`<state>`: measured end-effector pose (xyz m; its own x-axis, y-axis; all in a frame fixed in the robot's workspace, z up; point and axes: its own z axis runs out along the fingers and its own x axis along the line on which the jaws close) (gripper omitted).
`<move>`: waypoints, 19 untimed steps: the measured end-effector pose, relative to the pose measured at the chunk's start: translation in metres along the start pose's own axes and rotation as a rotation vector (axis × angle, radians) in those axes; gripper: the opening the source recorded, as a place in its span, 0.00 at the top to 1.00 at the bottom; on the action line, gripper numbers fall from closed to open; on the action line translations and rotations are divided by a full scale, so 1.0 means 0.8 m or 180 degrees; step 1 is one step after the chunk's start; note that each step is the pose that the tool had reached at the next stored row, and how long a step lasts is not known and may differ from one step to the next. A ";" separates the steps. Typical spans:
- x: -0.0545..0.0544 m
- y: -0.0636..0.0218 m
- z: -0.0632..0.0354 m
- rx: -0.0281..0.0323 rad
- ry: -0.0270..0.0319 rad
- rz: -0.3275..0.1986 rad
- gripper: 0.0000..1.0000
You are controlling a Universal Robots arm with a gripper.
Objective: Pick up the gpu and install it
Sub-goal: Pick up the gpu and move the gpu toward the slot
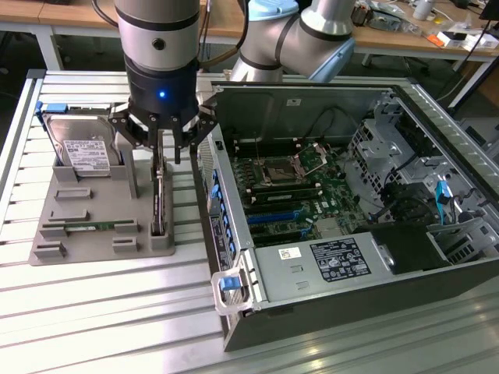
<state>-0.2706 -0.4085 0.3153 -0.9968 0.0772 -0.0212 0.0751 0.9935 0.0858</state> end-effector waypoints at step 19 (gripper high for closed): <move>0.000 -0.004 0.016 -0.0021 0.0001 0.0001 0.64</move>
<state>-0.2706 -0.4110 0.3022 -0.9968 0.0773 -0.0208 0.0751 0.9929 0.0924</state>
